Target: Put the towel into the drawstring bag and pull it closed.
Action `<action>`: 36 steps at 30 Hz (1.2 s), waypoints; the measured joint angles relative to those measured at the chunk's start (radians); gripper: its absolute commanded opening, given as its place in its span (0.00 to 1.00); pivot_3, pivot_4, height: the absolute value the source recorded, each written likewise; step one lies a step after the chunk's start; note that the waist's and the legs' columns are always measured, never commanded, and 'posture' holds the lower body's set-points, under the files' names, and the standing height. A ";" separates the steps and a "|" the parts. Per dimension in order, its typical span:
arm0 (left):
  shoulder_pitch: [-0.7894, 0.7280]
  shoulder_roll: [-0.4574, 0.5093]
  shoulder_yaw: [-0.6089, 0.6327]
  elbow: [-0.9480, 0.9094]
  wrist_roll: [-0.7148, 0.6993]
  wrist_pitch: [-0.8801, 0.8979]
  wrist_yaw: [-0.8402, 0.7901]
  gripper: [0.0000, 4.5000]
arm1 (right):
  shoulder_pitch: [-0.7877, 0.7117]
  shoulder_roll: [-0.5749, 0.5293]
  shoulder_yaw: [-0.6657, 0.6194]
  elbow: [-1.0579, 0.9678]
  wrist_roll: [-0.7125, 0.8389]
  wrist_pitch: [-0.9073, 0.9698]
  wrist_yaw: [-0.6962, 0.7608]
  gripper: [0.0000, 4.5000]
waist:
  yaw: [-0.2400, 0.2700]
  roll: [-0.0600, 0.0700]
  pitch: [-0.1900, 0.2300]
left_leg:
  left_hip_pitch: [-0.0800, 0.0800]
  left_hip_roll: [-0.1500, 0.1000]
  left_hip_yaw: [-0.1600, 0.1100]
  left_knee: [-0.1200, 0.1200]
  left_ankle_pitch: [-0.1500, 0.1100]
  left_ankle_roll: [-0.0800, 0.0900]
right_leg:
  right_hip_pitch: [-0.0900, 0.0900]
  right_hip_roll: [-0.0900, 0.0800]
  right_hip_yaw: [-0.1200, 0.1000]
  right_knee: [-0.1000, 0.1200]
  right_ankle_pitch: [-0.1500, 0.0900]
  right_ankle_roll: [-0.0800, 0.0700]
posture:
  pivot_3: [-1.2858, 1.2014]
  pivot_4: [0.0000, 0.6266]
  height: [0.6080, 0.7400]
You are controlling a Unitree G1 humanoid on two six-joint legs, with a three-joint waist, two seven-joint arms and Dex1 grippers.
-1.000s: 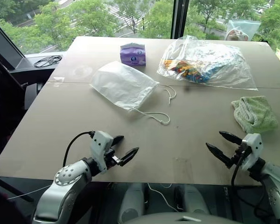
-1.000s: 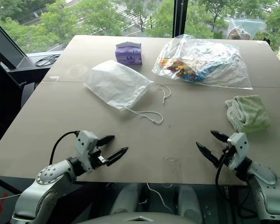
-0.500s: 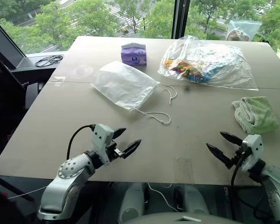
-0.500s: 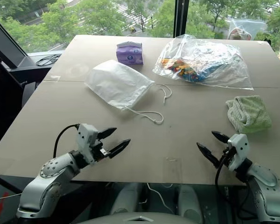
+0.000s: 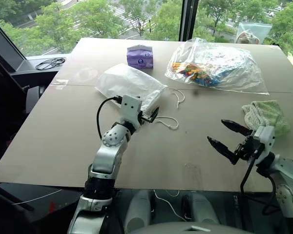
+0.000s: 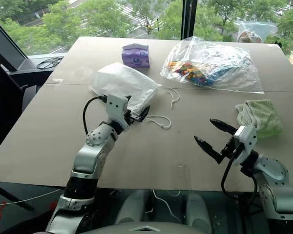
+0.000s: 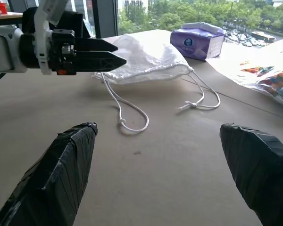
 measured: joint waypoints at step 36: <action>-0.090 -0.001 -0.071 0.306 0.385 -0.171 0.265 0.01 | 0.071 -0.035 -0.054 -0.052 0.006 0.008 -0.059 1.00 | 0.000 -0.001 0.001 | -0.001 0.001 0.000 0.000 0.000 0.000 | 0.000 -0.004 0.000 0.000 0.001 0.001 | 0.52 0.24 0.99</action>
